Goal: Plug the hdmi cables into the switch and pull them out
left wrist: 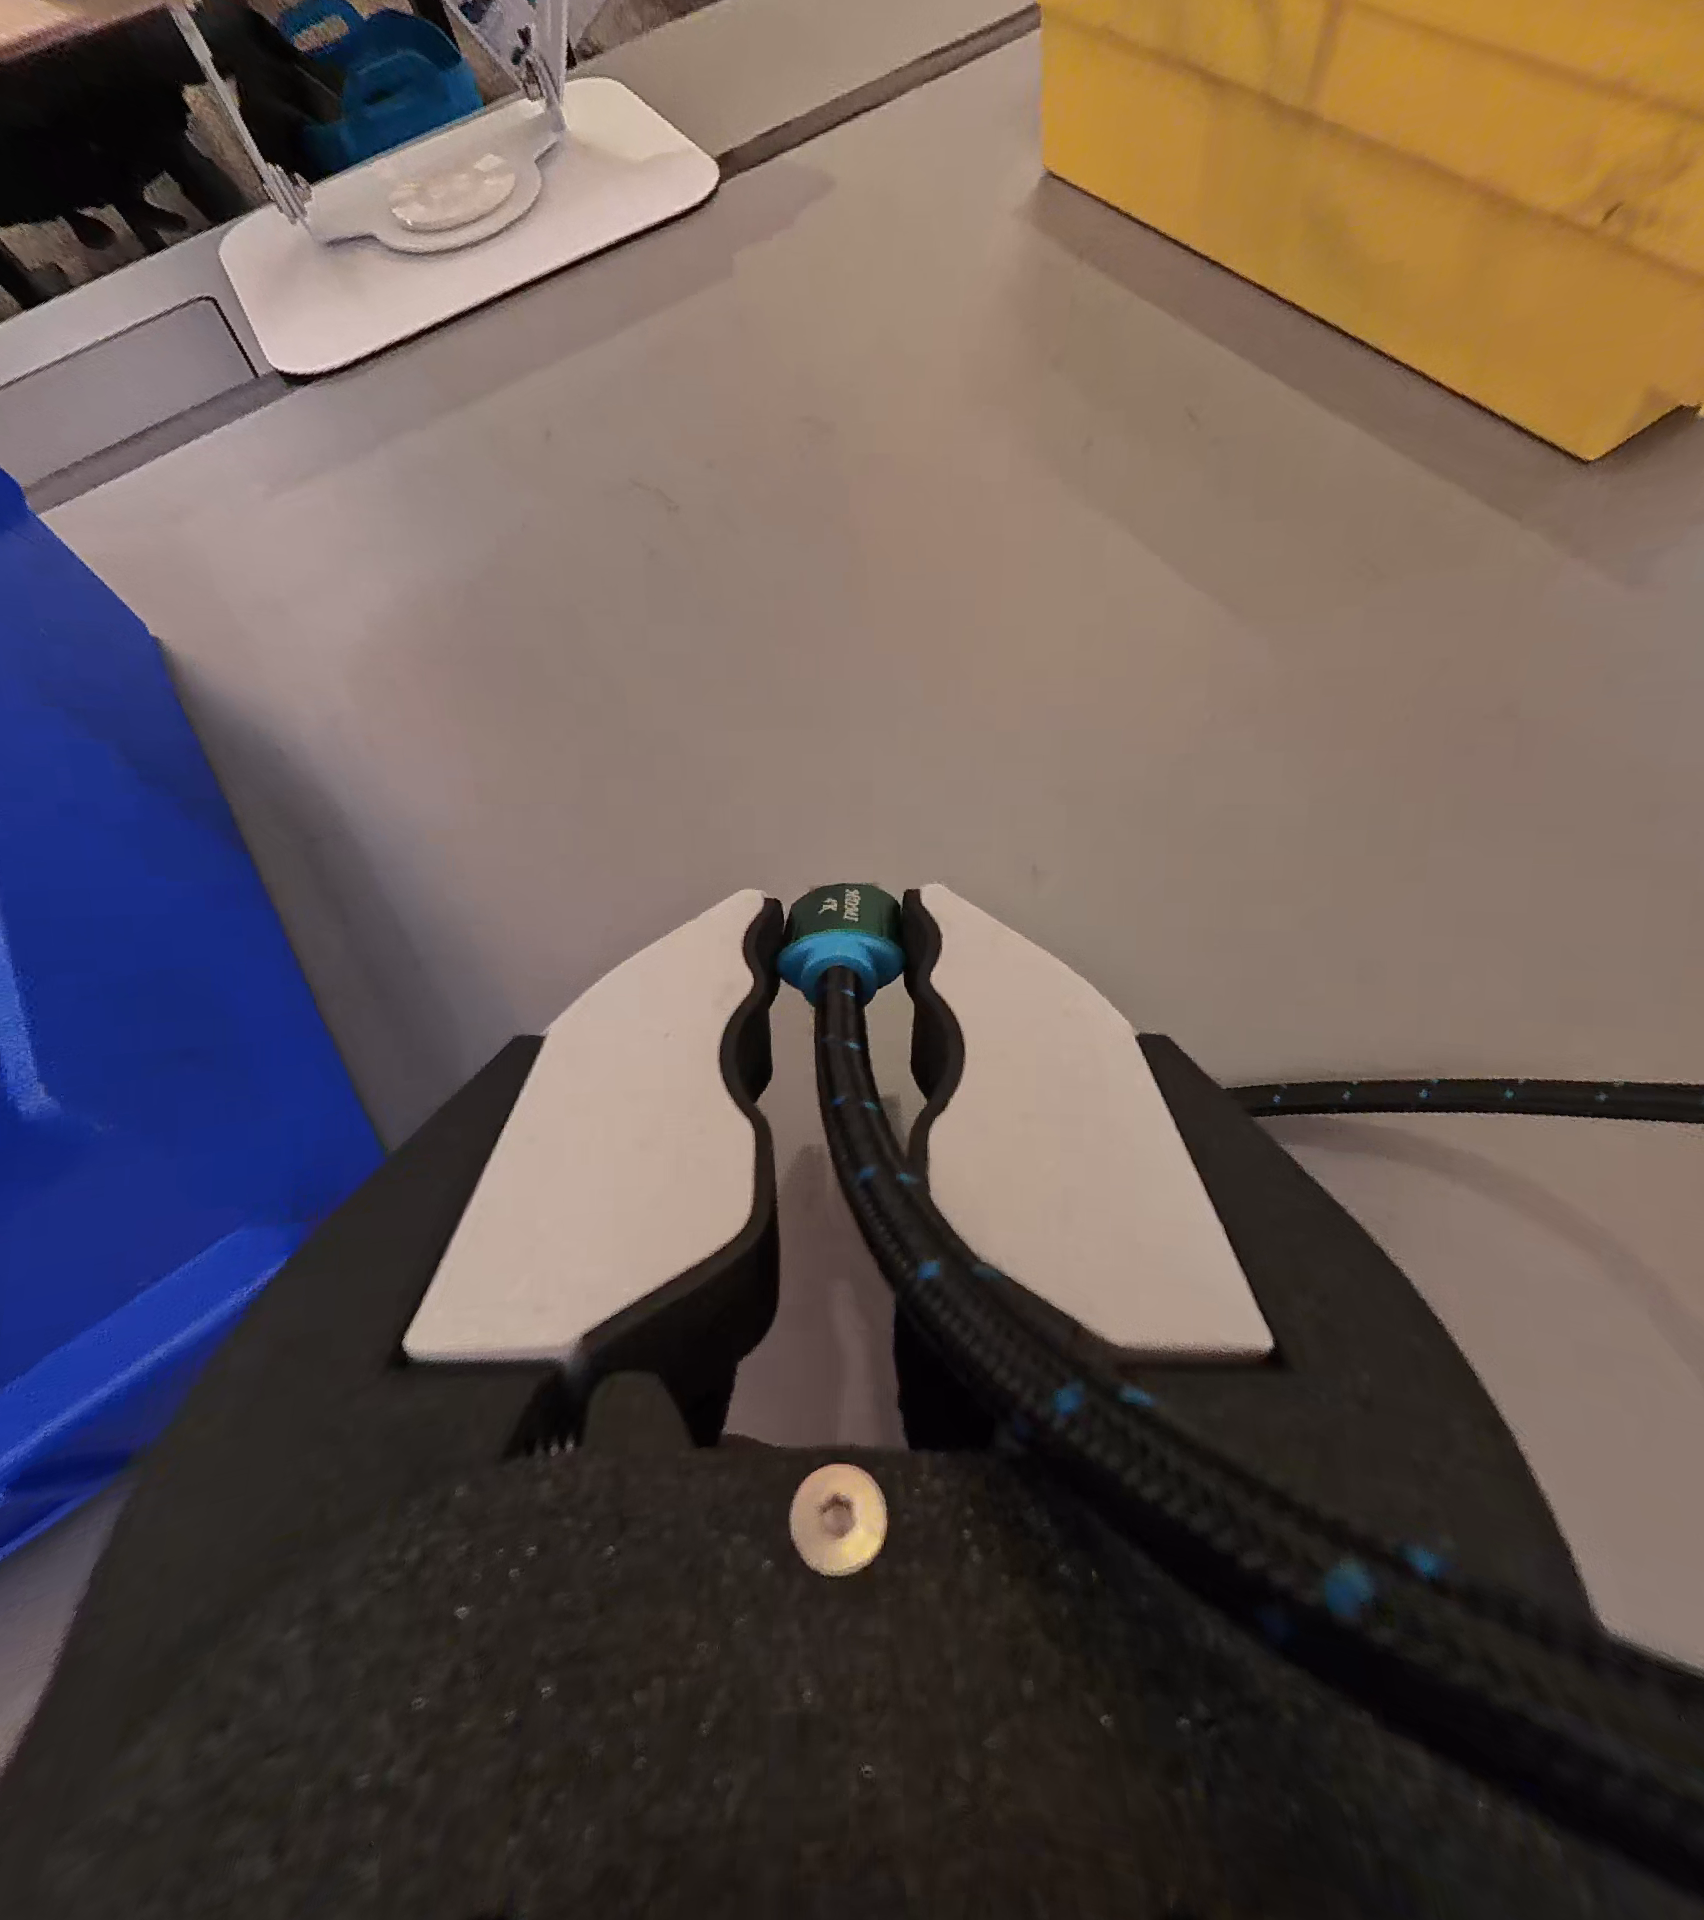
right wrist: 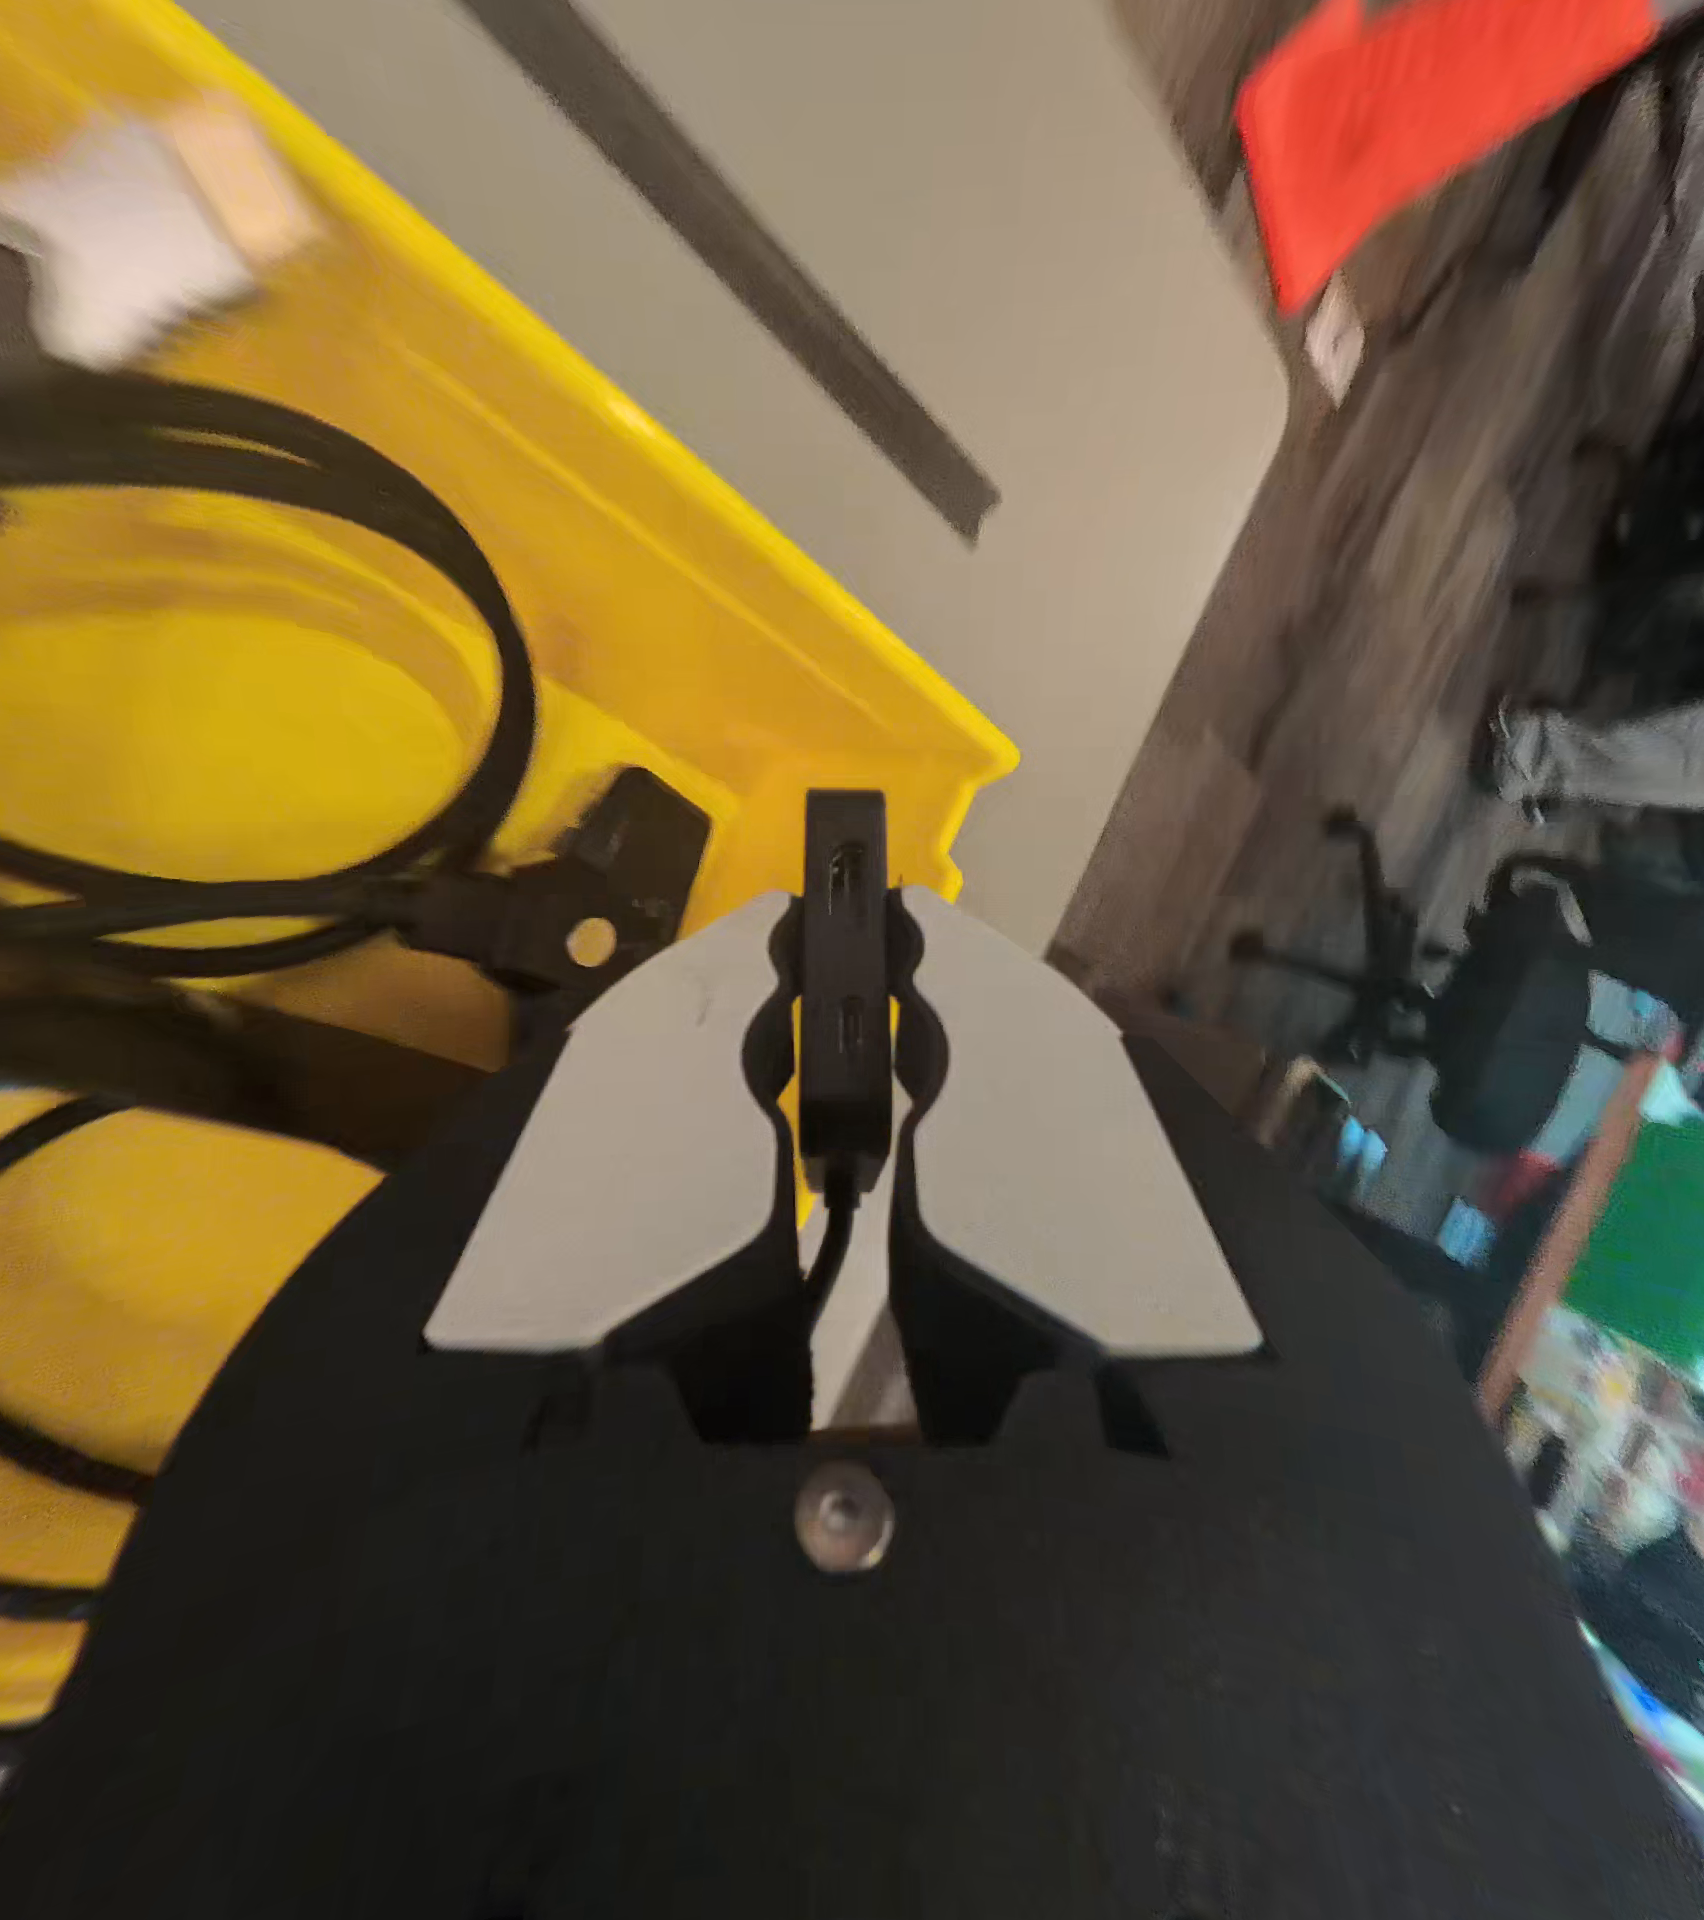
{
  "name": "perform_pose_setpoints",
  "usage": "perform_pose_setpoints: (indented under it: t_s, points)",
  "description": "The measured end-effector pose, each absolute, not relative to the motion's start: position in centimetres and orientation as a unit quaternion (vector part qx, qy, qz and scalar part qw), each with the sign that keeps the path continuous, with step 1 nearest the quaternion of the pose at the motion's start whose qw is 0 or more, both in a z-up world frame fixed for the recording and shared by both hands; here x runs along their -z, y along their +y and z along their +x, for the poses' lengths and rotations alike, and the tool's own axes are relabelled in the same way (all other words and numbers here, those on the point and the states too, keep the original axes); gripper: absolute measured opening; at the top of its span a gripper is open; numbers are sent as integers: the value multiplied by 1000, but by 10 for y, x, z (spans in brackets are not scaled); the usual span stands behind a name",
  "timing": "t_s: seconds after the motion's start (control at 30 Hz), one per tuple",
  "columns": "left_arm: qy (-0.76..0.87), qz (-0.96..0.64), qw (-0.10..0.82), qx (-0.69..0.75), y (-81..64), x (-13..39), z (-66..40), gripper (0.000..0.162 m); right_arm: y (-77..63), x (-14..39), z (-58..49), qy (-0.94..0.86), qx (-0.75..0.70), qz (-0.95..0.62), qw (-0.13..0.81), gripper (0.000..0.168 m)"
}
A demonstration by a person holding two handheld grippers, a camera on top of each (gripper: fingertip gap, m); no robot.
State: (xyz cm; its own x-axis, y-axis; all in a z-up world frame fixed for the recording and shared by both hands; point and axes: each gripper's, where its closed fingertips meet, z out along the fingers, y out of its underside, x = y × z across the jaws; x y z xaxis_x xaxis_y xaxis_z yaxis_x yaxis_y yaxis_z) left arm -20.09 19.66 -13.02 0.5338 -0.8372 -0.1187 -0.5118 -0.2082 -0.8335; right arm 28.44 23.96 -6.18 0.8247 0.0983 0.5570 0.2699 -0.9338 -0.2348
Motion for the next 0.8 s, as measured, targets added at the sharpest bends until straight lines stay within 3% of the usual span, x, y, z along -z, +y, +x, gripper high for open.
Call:
perform_pose_setpoints:
  t_s: [0.1, 0.4, 0.47, 0.6, 0.7, 0.8]
  points:
    - [449, -755, 441, 183, 197, 132, -201, 22, 252, 87, 303, -84, 323, -937, 101, 14]
    - [440, -763, 436, 182, 203, 135, -216, 22, 268, 161, 289, -15, 293, -950, 107, 32]
    - [438, -765, 433, 188, 204, 136, -216, 22, 272, 141, 292, -37, 316, -940, 125, 40]
    - [439, -765, 430, 196, 204, 136, -215, 22, 288, 51, 273, -60, 294, -922, 245, 61]
    - [440, -764, 428, 200, 205, 137, -212, 22, 276, -30, 220, -74, 236, -894, 374, 51]
    - [443, -763, 425, 203, 203, 138, -209, 22, 235, -66, 110, -142, 92, -851, 497, 44]
